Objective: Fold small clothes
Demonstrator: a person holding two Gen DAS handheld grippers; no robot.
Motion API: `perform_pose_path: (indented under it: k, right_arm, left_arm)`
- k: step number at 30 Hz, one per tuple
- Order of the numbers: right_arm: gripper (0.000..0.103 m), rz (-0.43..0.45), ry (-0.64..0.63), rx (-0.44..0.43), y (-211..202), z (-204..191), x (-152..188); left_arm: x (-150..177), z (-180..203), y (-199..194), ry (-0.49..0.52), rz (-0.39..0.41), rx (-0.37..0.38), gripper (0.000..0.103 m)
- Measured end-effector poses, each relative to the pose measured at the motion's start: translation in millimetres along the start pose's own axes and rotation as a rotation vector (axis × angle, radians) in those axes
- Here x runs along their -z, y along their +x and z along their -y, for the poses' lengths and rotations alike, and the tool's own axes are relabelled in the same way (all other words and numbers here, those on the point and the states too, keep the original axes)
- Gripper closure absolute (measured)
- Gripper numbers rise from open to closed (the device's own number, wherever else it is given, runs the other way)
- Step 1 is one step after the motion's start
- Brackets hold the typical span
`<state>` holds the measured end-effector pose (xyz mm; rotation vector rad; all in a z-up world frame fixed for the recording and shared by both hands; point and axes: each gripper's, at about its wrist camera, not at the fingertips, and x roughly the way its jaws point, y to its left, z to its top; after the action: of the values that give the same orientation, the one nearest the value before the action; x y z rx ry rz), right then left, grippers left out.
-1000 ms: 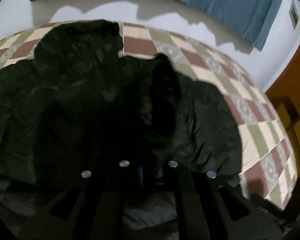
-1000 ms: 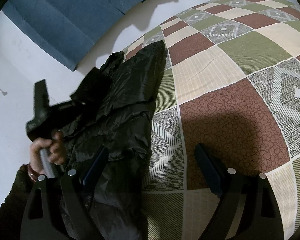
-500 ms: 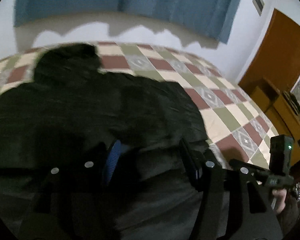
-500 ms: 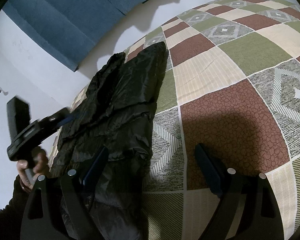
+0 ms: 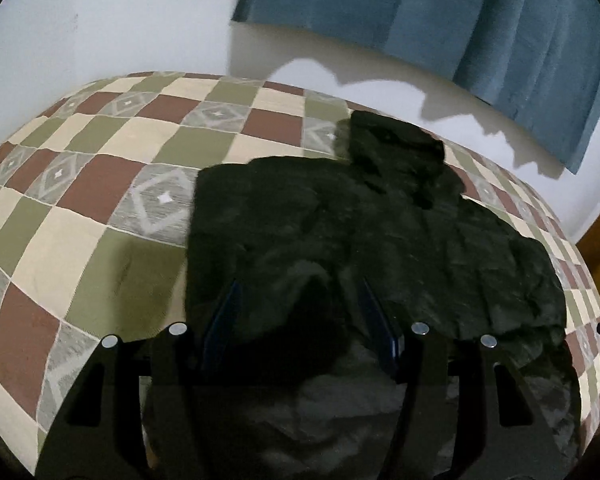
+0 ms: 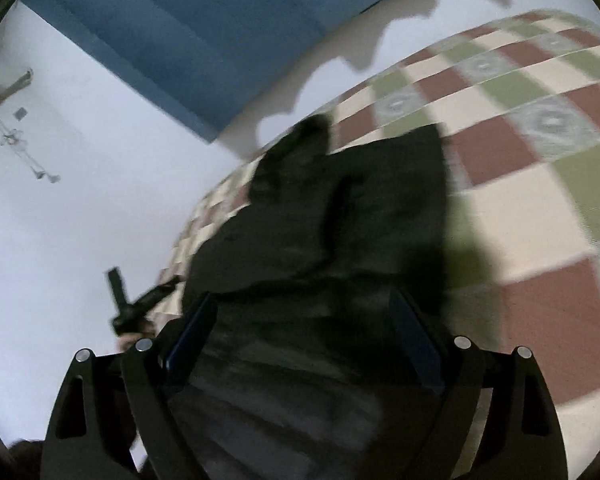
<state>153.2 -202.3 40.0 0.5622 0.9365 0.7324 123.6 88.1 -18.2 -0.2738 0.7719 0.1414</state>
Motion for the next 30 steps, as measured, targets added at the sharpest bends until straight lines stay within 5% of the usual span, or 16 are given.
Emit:
perform_pose_path:
  k: [5, 11, 19, 30]
  right_arm:
    - [0.016, -0.112, 0.016, -0.086, 73.3, -12.4, -25.1]
    - [0.017, -0.177, 0.076, 0.093, 127.7, 29.3, -30.8]
    - [0.016, -0.188, 0.040, 0.137, 136.2, 31.3, -29.8]
    - [0.016, -0.122, 0.015, 0.077, 102.7, 28.5, -56.6]
  left_arm:
    - [-1.3, -5.7, 17.0, 0.019, -0.029, -0.009, 0.043]
    - [4.9, -17.3, 51.3, 0.002, -0.126, -0.061, 0.043]
    - [13.6, -9.5, 57.8, 0.072, -0.136, -0.096, 0.043]
    - [-22.1, -8.7, 23.6, -0.017, -0.086, 0.118, 0.036]
